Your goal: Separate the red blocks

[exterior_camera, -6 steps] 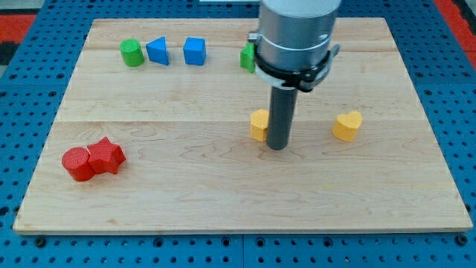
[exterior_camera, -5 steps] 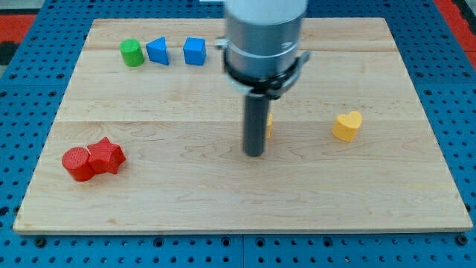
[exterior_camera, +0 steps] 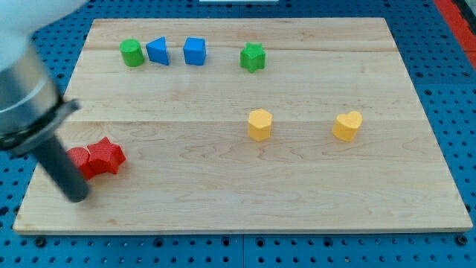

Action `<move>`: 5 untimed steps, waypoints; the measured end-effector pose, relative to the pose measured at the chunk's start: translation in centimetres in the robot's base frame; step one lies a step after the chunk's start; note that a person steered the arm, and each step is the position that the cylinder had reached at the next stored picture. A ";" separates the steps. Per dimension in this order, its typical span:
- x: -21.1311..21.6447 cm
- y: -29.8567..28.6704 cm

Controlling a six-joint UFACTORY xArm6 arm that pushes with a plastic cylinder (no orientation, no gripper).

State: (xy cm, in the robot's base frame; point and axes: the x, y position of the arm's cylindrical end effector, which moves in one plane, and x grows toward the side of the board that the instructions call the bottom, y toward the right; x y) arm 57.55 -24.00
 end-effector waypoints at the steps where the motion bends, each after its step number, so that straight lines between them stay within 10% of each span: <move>1: 1.1 -1.9; 5: -7.8 3.6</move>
